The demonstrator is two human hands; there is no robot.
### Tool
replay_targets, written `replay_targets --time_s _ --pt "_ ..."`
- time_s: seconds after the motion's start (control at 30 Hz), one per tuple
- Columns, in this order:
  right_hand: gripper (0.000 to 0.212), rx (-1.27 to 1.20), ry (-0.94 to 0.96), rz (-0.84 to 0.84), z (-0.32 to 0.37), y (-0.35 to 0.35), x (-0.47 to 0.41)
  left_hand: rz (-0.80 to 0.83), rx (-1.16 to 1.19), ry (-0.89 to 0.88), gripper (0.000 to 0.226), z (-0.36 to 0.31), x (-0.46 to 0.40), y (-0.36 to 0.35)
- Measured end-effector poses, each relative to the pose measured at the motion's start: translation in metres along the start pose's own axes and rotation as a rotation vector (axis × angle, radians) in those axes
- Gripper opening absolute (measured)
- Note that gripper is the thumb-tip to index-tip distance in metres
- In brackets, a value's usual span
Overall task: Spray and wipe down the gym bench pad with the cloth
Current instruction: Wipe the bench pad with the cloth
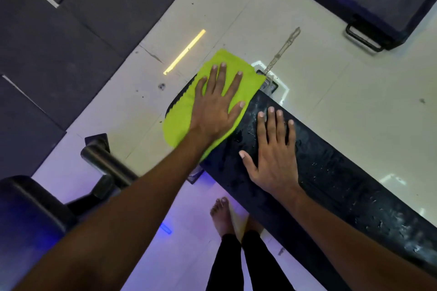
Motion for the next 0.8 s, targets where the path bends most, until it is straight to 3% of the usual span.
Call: replay_targets --time_s 0.13,0.3,0.37,0.57,0.7,0.8 --pt "0.095 -0.007 0.009 0.011 -0.001 0.001 0.000 -0.038 0.043 0.028 0.066 0.038 -0.009 0.008" --pt "0.095 -0.003 0.005 0.037 0.000 0.005 -0.001 -0.105 0.116 0.351 0.068 0.054 0.068 0.003" --pt "0.095 0.003 0.002 0.041 0.001 0.005 0.000 -0.091 0.100 0.404 0.069 0.049 0.065 0.002" --pt "0.093 0.017 0.006 0.023 0.001 0.001 0.000 -0.092 0.099 0.315 0.068 0.041 -0.012 0.010" --pt "0.093 0.013 0.003 0.030 0.001 0.004 -0.001 -0.116 0.124 0.248 0.066 0.055 0.036 0.007" --pt "0.093 0.016 0.000 0.029 0.001 0.004 0.000 -0.101 0.096 0.374 0.069 0.051 0.077 -0.003"
Point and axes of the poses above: each hand's wrist, its own x-axis away from the middle knuckle, its own y-axis out of the back of the hand, z = x × y, the point moved 4 cm from there along -x, towards the middle knuckle, and after that the axes turned 4 degrees about x, right-handed, at the moved point
